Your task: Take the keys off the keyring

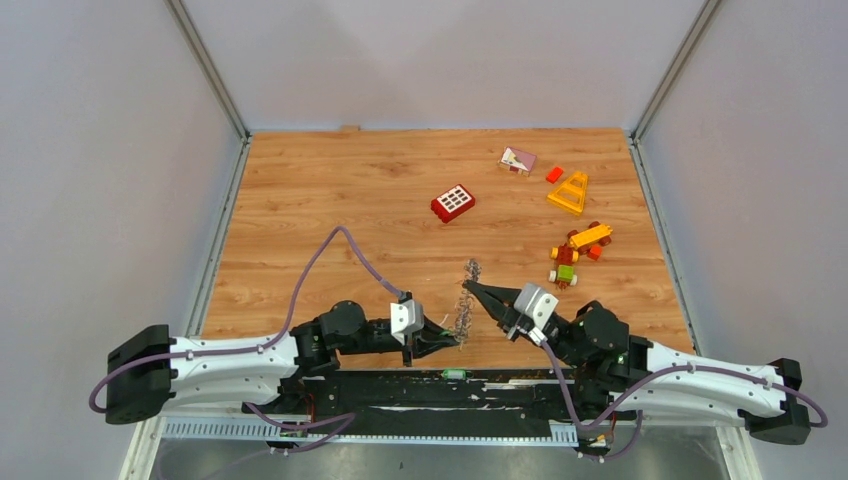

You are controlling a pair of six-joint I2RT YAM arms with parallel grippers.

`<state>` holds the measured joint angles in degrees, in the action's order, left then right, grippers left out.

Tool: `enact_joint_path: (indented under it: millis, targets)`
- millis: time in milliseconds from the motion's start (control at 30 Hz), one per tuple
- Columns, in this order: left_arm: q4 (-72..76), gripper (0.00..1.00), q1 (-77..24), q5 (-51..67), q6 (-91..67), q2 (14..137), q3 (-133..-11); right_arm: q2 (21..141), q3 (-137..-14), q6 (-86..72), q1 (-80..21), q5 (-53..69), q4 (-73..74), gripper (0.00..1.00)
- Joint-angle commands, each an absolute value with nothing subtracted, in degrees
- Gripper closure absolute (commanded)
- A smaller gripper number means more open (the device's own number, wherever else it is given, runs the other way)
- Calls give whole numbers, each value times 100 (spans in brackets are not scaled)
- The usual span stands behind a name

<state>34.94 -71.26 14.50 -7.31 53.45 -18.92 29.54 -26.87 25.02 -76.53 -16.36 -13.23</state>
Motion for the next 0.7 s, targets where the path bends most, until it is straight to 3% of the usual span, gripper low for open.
enact_joint_path:
  millis: [0,300,467,667]
  targets:
    - [3471,89,-7155,1558,-634,5182,-2123,2850,-2690,2443,-7634,-1695,-1850,100]
    - [2311,92,-7154,1440,-445,4877,-2472,2748,-2644,2443,-7635,-1745,-1808,100]
    - [1561,84,-7154,1522,-334,4800,-2744,2740,-2613,2436,-7637,-1732,-1825,100]
    - [1927,77,-7154,1717,-466,4838,-2663,2793,-2612,2420,-7633,-1692,-1884,100]
